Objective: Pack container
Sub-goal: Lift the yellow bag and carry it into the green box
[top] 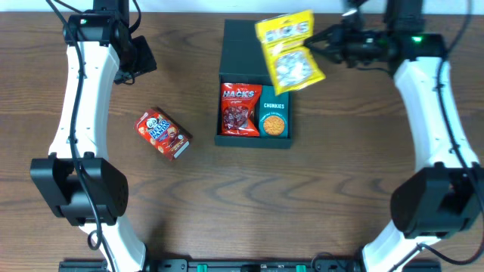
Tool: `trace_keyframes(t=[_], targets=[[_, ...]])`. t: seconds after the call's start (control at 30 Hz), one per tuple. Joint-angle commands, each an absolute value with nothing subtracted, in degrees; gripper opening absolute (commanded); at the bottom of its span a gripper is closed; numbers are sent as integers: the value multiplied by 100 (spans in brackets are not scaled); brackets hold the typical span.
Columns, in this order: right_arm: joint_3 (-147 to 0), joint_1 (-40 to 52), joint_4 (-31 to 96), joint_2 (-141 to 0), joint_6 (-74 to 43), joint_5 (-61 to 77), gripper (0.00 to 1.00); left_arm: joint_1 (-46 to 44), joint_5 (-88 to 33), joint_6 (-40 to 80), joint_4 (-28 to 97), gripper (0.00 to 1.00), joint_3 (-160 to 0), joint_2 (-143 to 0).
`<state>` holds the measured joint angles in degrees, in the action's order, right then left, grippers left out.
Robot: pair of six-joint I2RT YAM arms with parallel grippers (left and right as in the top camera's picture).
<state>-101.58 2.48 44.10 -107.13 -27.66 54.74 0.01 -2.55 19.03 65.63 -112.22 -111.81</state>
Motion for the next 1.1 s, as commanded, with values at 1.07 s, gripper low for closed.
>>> trace_keyframes(t=[1.07], targets=[[-9297, 1772, 3951, -11093, -6563, 4307, 2, 40, -106, 1820, 6803, 49, -11266, -11196]])
